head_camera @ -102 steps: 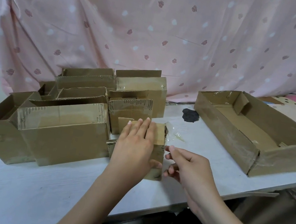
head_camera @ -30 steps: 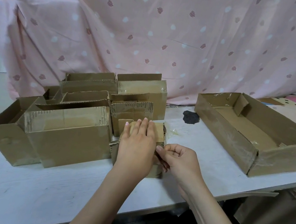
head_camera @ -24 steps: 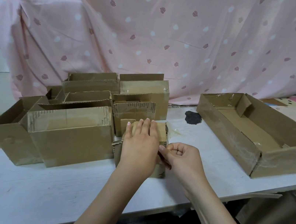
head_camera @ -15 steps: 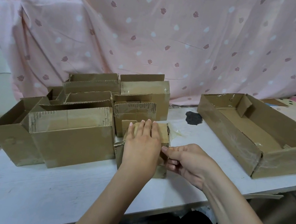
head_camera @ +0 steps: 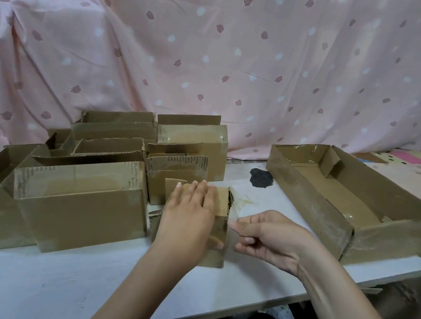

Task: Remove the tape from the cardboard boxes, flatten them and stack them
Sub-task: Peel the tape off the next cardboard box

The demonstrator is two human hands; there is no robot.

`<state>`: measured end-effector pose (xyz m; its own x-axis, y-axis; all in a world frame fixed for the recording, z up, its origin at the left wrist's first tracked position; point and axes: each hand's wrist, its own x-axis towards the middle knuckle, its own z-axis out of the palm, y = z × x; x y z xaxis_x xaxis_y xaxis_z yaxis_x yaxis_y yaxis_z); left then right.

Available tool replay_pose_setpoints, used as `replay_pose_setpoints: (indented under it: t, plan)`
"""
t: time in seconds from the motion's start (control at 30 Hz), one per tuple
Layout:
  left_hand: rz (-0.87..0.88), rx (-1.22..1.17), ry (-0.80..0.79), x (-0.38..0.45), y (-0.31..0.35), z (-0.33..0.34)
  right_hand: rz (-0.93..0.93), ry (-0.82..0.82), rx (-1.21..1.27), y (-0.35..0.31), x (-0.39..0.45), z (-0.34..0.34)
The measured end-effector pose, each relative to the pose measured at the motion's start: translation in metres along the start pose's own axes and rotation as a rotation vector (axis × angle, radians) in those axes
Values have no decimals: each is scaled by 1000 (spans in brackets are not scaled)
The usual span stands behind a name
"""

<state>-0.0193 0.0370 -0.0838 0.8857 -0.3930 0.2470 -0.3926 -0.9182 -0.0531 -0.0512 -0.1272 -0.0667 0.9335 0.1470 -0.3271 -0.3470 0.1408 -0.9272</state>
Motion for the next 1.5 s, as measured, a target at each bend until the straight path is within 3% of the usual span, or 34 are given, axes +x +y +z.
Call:
replay_pose_setpoints:
  t: [0.13,0.3,0.37,0.43,0.53,0.63,0.7,0.83,1.0,1.1,1.2,1.33,1.5]
  plan:
    - [30,-40,30,-2,-4,-2,21,16,-13,-3,9,-10]
    - [24,-75,97,-5,-2,-1,-146,285,-538,7,21,-32]
    - [24,-76,105,-7,-2,-2,-246,365,-636,10,22,-34]
    - [30,-85,100,-9,-3,-4,-283,387,-567,15,26,-35]
    - [45,-103,101,-13,-6,-4,-142,214,-120,22,27,-33]
    - [48,-106,112,-18,-7,-4,-99,151,-5,18,17,-31]
    - [36,-102,107,-19,-6,-6,-134,144,-29,12,8,-27]
    - [-27,-158,134,-12,6,-8,-219,232,-306,2,2,-13]
    - [-134,-190,138,-2,19,-11,-393,595,-529,-9,3,-6]
    - [-150,-212,157,0,21,-10,-382,482,-556,-18,5,-6]
    - [-135,-214,148,1,20,-3,-363,357,-772,-29,11,6]
    - [-105,-292,232,-3,20,3,-327,288,-1001,-49,25,15]
    - [-159,-292,185,-8,14,-4,-267,198,-1144,-65,30,21]
